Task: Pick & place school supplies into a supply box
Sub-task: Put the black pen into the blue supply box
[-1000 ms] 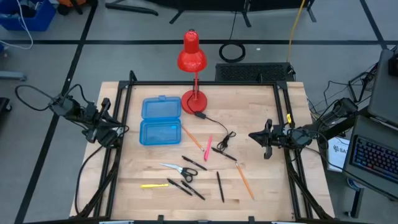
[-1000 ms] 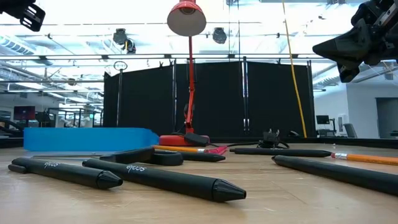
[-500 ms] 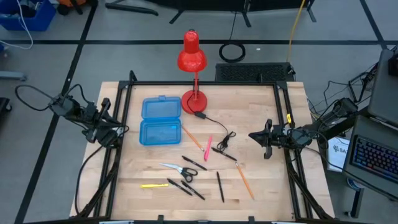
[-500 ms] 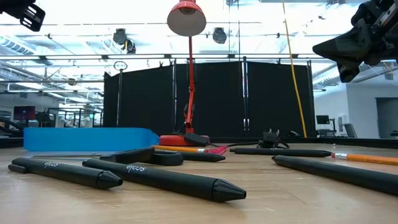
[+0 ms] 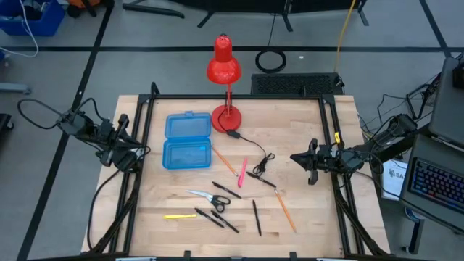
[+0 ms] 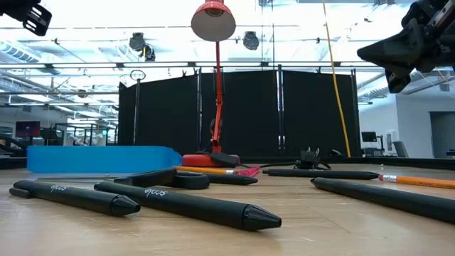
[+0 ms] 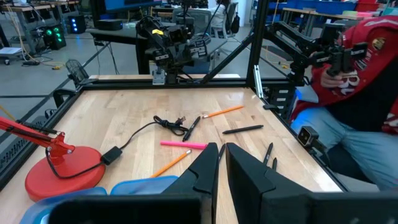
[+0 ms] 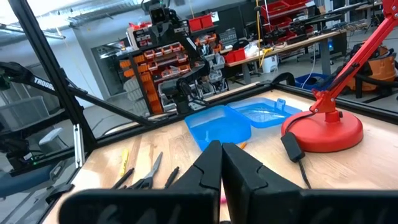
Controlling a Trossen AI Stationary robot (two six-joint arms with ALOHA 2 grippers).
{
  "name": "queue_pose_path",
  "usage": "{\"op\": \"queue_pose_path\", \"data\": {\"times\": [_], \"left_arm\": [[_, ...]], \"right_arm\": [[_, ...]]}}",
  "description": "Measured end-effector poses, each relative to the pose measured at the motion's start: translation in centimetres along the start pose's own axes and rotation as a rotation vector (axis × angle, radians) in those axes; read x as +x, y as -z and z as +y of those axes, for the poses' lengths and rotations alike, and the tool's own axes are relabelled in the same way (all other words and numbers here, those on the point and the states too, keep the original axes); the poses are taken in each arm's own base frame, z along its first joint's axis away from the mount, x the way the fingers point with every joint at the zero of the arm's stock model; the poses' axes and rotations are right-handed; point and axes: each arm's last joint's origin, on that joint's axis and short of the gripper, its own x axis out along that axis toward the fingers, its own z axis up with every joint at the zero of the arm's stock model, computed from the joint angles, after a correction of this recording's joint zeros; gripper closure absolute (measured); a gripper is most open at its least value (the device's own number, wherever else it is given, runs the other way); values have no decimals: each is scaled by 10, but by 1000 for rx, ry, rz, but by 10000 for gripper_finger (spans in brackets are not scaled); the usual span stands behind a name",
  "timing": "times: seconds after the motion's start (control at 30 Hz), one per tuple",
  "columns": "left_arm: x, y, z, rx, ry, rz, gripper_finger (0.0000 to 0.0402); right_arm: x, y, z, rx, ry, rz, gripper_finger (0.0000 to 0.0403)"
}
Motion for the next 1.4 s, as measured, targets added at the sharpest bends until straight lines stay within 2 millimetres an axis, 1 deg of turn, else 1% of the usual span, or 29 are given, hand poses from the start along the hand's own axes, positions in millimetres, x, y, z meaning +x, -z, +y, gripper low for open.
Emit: {"op": "queue_pose_path", "data": {"times": [0.2,0.3,0.53,0.73,0.83,0.93,1.07,1.2,1.4], "left_arm": [[0,0,0,0,0,0,364],[0,0,0,0,0,0,364],[0,0,0,0,0,0,364],[0,0,0,0,0,0,364],[0,0,0,0,0,0,364],[0,0,0,0,0,0,364],[0,0,0,0,0,0,364],[0,0,0,0,0,0,364],[0,0,0,0,0,0,364]], "right_arm": [[0,0,0,1,0,-1,403],[1,-2,0,-54,2,-15,403],[1,-17,1,-12,-2,-150,403],[1,-20,0,-166,25,-173,403],[2,-20,0,-192,34,-173,403],[3,-18,-3,-271,119,-154,403],[5,-15,-8,-318,215,-119,403],[7,-11,-11,-329,226,-87,403],[13,-11,-20,-324,333,-87,403]]}}
